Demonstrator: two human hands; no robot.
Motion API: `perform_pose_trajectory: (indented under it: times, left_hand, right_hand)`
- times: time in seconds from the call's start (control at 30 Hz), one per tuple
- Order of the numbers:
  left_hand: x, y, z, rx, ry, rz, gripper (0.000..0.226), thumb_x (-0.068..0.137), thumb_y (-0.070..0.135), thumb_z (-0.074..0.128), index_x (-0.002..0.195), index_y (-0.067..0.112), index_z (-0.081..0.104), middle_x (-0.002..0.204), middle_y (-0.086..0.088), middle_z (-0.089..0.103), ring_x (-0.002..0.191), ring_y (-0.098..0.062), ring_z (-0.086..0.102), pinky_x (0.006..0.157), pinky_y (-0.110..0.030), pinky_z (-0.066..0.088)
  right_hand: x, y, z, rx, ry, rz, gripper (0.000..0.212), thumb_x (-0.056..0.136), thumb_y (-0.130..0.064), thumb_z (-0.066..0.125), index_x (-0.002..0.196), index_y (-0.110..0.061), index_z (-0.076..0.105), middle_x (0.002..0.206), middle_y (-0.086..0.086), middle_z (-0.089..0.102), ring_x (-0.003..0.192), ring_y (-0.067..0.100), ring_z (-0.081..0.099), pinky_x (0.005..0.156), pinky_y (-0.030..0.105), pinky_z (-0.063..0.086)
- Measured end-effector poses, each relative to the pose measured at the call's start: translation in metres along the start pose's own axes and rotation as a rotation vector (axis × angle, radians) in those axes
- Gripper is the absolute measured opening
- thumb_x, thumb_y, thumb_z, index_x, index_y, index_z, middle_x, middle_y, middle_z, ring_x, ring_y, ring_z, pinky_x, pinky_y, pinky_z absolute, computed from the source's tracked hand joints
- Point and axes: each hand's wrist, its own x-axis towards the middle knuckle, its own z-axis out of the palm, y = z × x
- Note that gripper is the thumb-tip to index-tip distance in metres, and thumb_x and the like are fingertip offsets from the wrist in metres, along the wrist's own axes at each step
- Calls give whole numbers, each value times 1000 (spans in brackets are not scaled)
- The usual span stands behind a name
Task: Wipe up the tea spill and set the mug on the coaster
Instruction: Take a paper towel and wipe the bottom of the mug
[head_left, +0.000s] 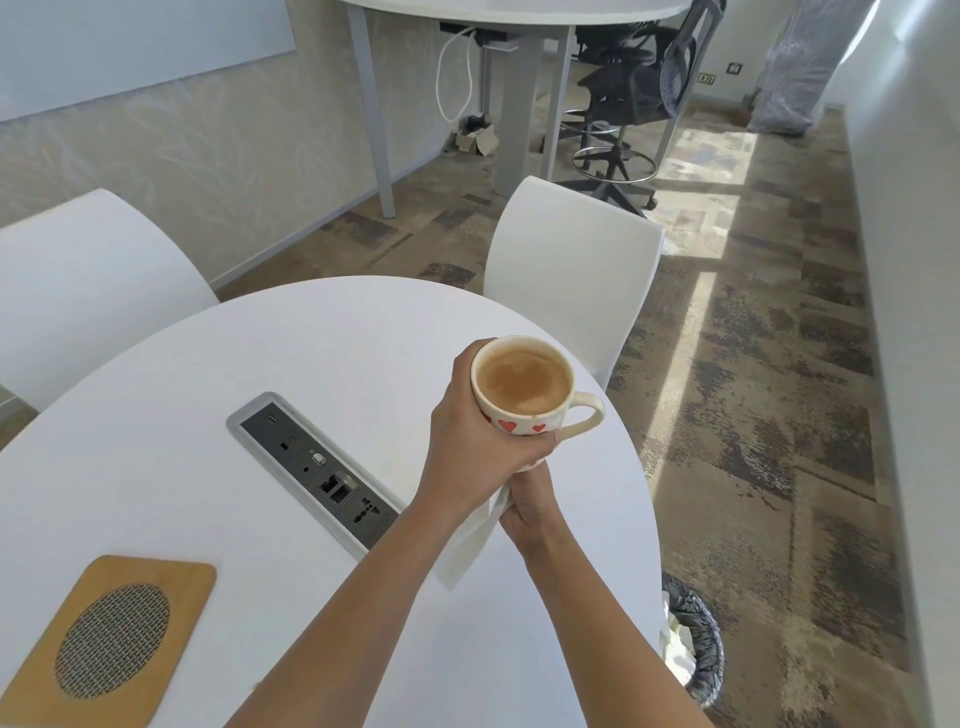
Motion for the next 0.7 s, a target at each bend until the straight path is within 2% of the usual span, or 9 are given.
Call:
perform_pose_trajectory:
  times: [0.1, 0.17, 0.33, 0.4, 0.47, 0.6, 0.7]
  left_hand:
    - [4, 2, -1, 17, -6, 16, 88, 49, 21, 89, 121, 39, 41, 117, 26, 55, 105, 12, 50, 80, -1, 40]
    - [5, 2, -3, 24, -7, 23, 88, 50, 22, 89, 121, 39, 41, 117, 26, 54, 104, 14, 50, 79, 1, 39]
    - [7, 2, -6, 27, -8, 19, 88, 50, 27, 89, 119, 43, 38, 112, 32, 52, 100, 20, 47, 76, 4, 37]
    - [7, 2, -7, 25, -16, 14, 89, 50, 30, 89, 122, 41, 39, 112, 32, 51, 101, 21, 47, 76, 4, 37]
    - [7, 3, -7, 24, -26, 18, 89, 50, 33, 89, 122, 41, 38, 112, 32, 51, 102, 20, 47, 75, 5, 37]
    - [6, 6, -6, 14, -35, 26, 87, 49, 34, 88, 120, 44, 39, 116, 26, 55, 104, 12, 50, 77, 2, 40]
    - [7, 7, -6, 1, -31, 26, 86, 49, 32, 88, 119, 43, 40, 114, 27, 56, 104, 12, 50, 76, 1, 40]
  right_hand:
    - [-6, 3, 0, -1, -31, 35, 30, 96, -8, 49, 125, -9, 57, 118, 10, 65, 112, 26, 59, 91, 38, 51]
    - [-10, 3, -3, -43, -20, 88, 26, 92, -2, 53, 116, -8, 63, 107, 11, 68, 102, 26, 62, 88, 40, 49]
    - [-22, 0, -16, -64, 0, 200, 16, 94, 3, 46, 98, -2, 62, 78, 6, 73, 74, 17, 69, 66, 25, 57]
    - [-26, -2, -17, -46, -11, 198, 14, 89, -4, 55, 100, -3, 63, 81, 7, 73, 76, 17, 68, 68, 26, 55]
    - [-28, -6, -17, -21, -20, 195, 21, 84, -8, 60, 104, -5, 64, 85, 7, 72, 79, 18, 68, 71, 28, 54]
    - [-31, -12, -22, 33, 43, 175, 17, 87, -4, 56, 102, -9, 63, 82, 4, 74, 71, 14, 70, 59, 24, 57]
    - [-31, -20, -26, 123, 144, 163, 11, 89, -8, 53, 91, -17, 60, 79, 1, 70, 59, 11, 67, 49, 23, 54]
